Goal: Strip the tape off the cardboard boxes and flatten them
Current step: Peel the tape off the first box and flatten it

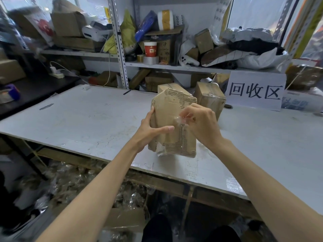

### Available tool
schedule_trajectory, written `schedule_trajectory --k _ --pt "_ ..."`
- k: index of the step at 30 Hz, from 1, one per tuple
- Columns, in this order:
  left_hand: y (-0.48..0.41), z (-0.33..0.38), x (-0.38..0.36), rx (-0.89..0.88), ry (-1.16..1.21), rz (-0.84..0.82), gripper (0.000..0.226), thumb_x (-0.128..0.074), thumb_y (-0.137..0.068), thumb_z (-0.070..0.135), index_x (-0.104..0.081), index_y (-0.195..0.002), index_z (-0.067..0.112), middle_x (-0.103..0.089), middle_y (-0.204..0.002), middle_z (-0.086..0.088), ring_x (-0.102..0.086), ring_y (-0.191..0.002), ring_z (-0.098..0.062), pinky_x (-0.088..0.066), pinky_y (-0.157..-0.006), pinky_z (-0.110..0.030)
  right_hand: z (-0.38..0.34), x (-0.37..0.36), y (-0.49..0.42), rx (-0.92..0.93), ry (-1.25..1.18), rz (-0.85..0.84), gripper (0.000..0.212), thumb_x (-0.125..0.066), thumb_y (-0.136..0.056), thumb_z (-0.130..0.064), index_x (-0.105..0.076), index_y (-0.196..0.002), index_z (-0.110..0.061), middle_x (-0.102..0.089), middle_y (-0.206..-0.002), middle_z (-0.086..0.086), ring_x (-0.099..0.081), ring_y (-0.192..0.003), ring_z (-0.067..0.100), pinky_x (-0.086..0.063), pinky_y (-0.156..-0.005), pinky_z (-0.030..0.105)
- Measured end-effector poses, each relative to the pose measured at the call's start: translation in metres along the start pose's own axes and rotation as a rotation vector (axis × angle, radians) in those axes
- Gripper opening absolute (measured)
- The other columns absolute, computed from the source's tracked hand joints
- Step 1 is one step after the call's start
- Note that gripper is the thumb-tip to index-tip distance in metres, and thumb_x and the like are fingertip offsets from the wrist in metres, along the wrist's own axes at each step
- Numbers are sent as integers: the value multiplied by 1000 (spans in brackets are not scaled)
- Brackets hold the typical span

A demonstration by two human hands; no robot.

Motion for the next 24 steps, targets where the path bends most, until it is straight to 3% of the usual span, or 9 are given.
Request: schedule_trajectory --k 2,6,9,11,15,19,21,24 --pt "4 -3 -1 -13 35 -27 129 -81 -52 60 -6 -155 42 -28 -156 4 -45 -134 -24 -50 -99 -40 -1 -3 3 49 -24 -33 7 -77 -78 -9 -75 -85 -7 -68 -85 3 -63 -72 16 -56 -66 34" --pt "8 -6 0 -30 46 -45 127 -83 -54 56 -8 -156 41 -34 -152 4 -48 -131 -23 -50 -101 -39 9 -13 14 23 36 -127 49 -84 -67 -21 -70 -109 -3 -60 -101 13 -55 -94 26 -52 -84 35" --pt "4 -4 -3 -10 16 -28 131 -83 -51 57 -7 -156 38 -28 -155 0 -44 -134 -25 -44 -108 -48 16 -11 13 -106 -95 7 32 -81 -70 -9 -73 -101 -4 -63 -97 12 -59 -88 26 -55 -77 42" --pt "1 -3 -7 4 18 7 132 -83 -49 59 -7 -156 38 -29 -153 -4 -44 -134 -26 -42 -110 -49 14 -14 10 -128 -120 44 21 -78 -74 -4 -74 -94 -7 -62 -96 9 -59 -86 23 -54 -76 40" --pt "-2 -6 -8 14 47 82 123 -82 -54 55 -12 -153 38 -34 -147 -9 -46 -130 -29 -45 -106 -50 15 -18 8 -87 -30 -52 25 -76 -76 -6 -73 -100 -11 -60 -106 11 -55 -99 25 -45 -83 30" --pt "0 -6 -8 -16 34 103 125 -84 -48 58 -17 -152 38 -35 -144 -6 -47 -128 -27 -50 -102 -48 15 -10 11 -24 -72 -14 8 -67 -81 4 -69 -87 0 -66 -88 9 -60 -75 20 -53 -67 39" --pt "0 -6 -9 -17 51 137 128 -84 -44 60 -19 -152 36 -36 -144 -7 -48 -127 -27 -51 -100 -48 15 -8 19 -26 -89 -20 8 -61 -83 8 -66 -83 3 -66 -83 11 -60 -73 23 -52 -65 41" --pt "-1 -7 -8 1 91 183 129 -83 -43 60 -20 -153 33 -38 -143 -8 -49 -127 -26 -51 -100 -49 13 -14 31 0 -111 -220 13 -57 -83 9 -63 -81 -2 -62 -75 5 -58 -69 24 -48 -62 41"
Point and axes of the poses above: each hand's wrist, its own y-axis away from the middle knuckle, its own x-axis out of the back of the hand, z = x × y, the point moved 4 cm from there along -y, towards the middle knuckle
